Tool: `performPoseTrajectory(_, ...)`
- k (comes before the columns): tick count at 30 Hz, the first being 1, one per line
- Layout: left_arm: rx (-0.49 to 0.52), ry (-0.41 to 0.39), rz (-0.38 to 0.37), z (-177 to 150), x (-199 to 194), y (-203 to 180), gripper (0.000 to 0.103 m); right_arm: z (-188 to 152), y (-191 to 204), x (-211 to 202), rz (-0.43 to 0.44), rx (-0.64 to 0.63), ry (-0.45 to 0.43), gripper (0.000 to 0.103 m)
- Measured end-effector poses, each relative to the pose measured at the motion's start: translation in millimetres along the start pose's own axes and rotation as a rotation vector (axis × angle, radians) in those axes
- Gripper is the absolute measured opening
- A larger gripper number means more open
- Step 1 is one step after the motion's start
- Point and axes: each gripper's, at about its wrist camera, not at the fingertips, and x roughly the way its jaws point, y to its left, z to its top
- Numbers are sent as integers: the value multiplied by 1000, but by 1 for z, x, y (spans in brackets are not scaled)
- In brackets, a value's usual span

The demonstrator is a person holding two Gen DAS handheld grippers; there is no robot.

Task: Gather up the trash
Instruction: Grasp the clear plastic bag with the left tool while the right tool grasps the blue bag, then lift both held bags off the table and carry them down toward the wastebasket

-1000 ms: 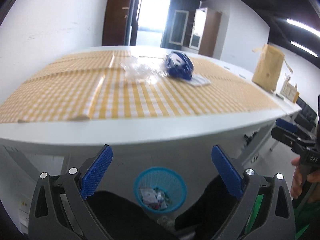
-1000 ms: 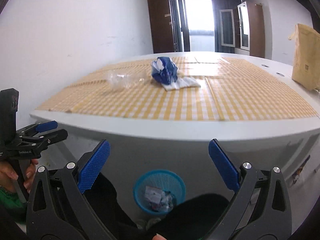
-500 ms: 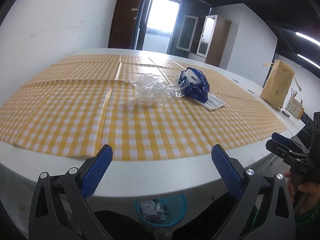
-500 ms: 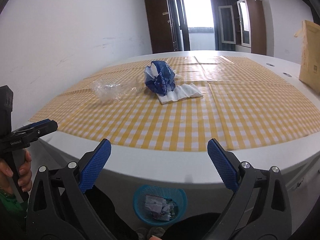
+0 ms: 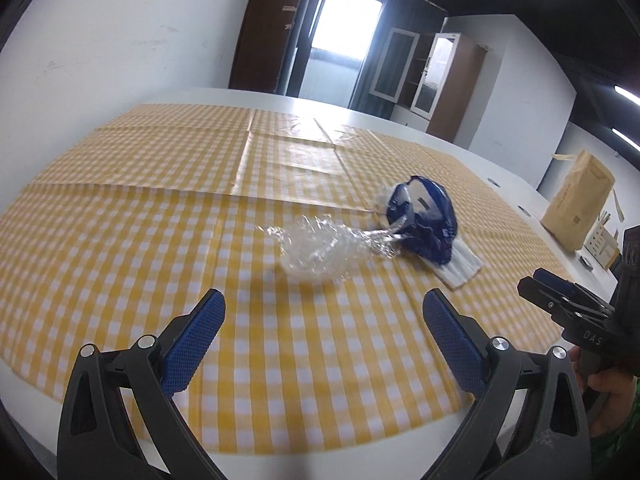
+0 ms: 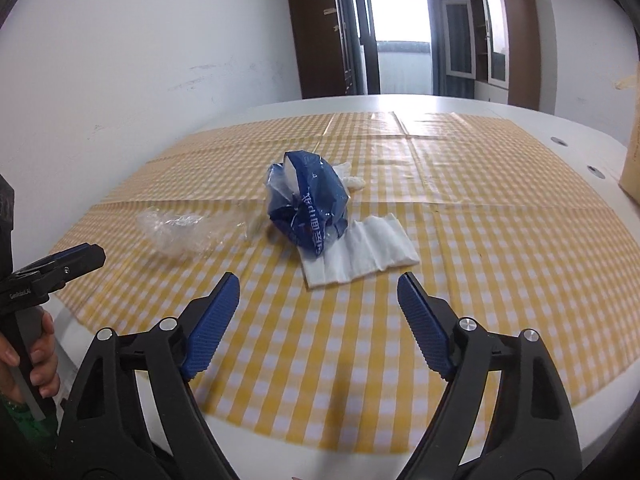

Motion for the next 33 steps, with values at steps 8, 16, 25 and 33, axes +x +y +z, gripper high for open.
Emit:
performPoseTrajectory(8, -37, 75, 15, 22, 37, 7, 96, 30, -7, 51, 7, 16, 90, 61)
performPoseTrajectory(16, -22, 129, 29, 39, 68, -1, 94, 51, -7, 87, 9, 35, 153, 51)
performPoseTrajectory(25, -16, 151, 9, 36, 80, 6, 46, 54, 10, 108, -25, -7, 212, 19)
performPoseTrajectory(33, -53, 36, -14, 29, 37, 13, 40, 53, 22, 81, 9, -24, 152, 13)
